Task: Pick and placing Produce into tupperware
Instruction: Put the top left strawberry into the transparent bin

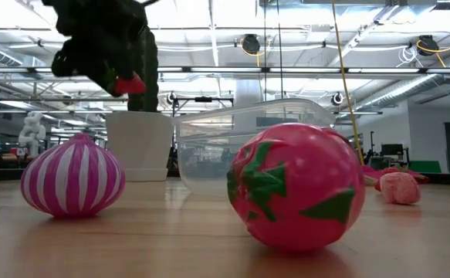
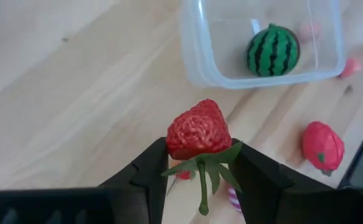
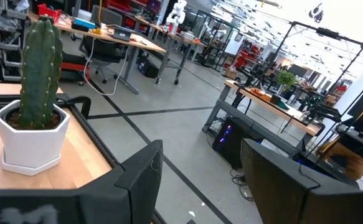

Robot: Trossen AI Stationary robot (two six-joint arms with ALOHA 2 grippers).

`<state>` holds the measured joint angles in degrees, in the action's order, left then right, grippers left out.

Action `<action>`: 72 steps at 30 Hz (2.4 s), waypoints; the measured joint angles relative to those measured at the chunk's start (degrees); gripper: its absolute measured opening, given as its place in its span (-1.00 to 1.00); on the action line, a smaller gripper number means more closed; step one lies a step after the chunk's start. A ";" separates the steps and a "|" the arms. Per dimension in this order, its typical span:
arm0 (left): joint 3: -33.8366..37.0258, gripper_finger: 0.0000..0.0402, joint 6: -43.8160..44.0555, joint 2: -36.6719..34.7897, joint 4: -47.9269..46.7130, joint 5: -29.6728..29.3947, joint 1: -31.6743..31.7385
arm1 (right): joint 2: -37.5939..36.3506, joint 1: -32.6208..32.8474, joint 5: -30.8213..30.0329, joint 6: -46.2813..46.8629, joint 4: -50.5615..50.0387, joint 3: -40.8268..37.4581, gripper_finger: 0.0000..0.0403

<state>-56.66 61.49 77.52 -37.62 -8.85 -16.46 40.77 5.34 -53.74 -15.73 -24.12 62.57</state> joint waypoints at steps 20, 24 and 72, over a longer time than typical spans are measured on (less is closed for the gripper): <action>-13.99 -0.24 -8.97 4.21 2.15 -0.16 0.34 | 0.02 0.00 0.00 0.02 0.31 0.00 0.04; -17.66 -0.24 -11.28 6.95 1.49 -0.20 0.73 | 0.00 0.00 0.00 0.02 0.31 0.00 0.04; -52.59 -0.24 -15.70 46.76 -23.60 16.75 12.18 | -0.90 -0.07 -8.03 -19.50 12.73 0.00 0.04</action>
<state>-109.25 45.79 124.28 -61.22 7.90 -4.28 39.88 5.28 -61.77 -35.22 -11.40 62.57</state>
